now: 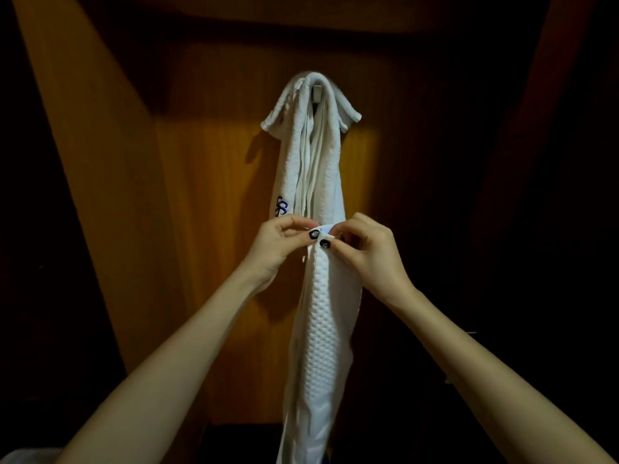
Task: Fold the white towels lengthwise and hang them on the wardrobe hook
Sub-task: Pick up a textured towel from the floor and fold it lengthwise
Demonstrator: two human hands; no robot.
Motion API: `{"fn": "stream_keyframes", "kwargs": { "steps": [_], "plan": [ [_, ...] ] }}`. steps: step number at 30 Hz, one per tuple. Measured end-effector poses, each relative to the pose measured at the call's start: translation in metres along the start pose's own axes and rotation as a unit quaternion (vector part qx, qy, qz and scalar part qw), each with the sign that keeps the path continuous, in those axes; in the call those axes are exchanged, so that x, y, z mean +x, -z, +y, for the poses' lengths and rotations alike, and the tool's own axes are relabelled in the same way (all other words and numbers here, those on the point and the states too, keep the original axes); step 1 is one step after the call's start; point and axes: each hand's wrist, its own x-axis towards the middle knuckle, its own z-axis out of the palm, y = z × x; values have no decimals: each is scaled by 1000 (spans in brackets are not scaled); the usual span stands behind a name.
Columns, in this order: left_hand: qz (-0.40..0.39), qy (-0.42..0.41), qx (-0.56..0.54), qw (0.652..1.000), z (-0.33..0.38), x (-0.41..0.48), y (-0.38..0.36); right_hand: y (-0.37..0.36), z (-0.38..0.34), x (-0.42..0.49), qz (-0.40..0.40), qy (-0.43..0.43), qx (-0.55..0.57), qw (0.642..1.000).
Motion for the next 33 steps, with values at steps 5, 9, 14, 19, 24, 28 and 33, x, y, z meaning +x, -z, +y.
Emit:
{"fn": "stream_keyframes", "kwargs": {
  "steps": [5,9,14,19,24,28,33],
  "plan": [
    [-27,5,4,1000,3,-3,8,-2,0,4,-17,32,8,999],
    [-16,-5,18,1000,3,-3,6,-5,-2,6,-35,2,45,998],
    [-71,3,26,997,6,-5,12,-3,2,15,-72,-39,31,996],
    [-64,-19,19,998,-9,-5,8,-7,8,18,-103,-53,38,992],
    [-5,-3,-20,1000,-7,0,27,20,31,19,-141,-132,51,980],
    [-29,4,19,999,-6,7,39,29,41,11,-206,-159,64,963],
    [52,-80,231,968,-19,6,35,14,36,18,-194,-78,-77,975]
  ]
}}
